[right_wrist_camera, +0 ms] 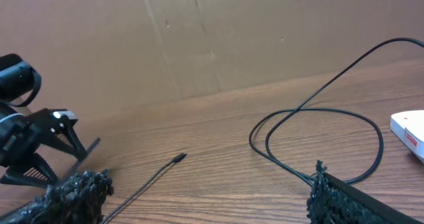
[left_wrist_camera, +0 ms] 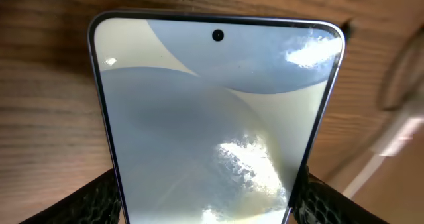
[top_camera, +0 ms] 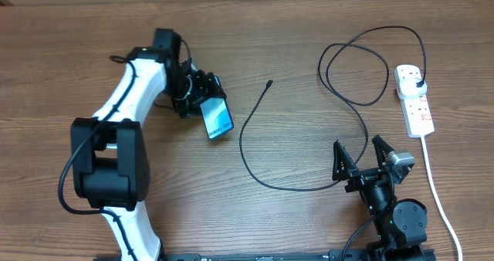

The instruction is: Plug charger to phone and switch on socket

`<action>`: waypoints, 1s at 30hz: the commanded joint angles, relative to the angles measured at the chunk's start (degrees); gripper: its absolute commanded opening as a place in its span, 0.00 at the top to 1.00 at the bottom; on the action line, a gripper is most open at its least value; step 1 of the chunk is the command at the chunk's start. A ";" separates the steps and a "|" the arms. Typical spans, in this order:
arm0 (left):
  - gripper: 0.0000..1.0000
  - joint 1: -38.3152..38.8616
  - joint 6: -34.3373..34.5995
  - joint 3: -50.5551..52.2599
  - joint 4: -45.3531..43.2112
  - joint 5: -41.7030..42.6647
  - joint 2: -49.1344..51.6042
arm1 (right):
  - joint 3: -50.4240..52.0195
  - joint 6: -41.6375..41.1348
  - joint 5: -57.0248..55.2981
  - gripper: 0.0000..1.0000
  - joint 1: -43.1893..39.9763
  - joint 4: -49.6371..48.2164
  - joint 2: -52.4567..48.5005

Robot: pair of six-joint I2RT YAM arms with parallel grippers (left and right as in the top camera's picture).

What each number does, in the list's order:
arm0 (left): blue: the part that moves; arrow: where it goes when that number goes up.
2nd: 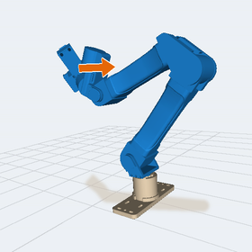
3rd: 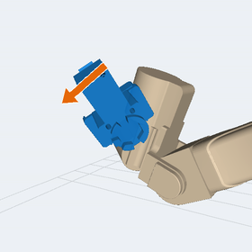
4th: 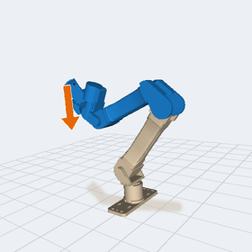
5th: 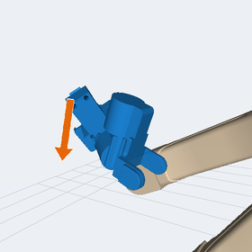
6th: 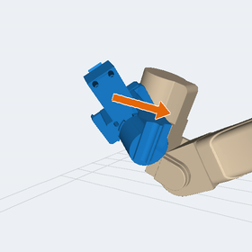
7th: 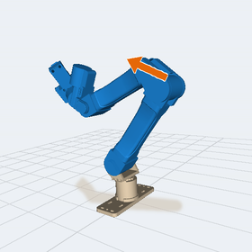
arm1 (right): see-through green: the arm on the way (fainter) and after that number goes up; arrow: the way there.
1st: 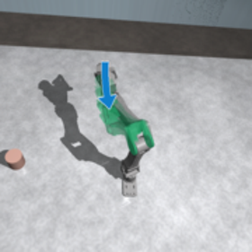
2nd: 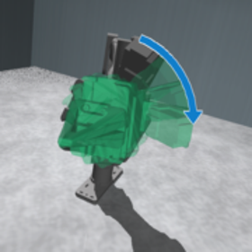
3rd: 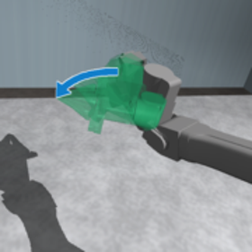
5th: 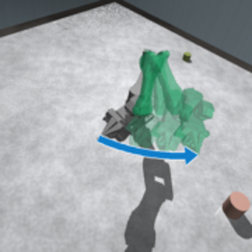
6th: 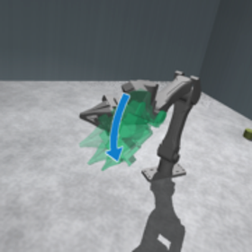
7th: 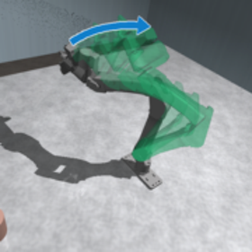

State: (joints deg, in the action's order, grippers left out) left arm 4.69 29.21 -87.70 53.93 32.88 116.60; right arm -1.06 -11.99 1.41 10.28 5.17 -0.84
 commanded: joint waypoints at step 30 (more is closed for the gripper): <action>0.29 -3.17 6.82 -1.84 -0.35 23.32 0.31 | 0.59 0.09 -0.48 0.00 0.48 -0.42 0.59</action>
State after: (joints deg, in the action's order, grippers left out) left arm 1.61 35.48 -87.74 53.63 53.01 116.60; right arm -1.06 -11.99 1.43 10.28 5.13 -0.84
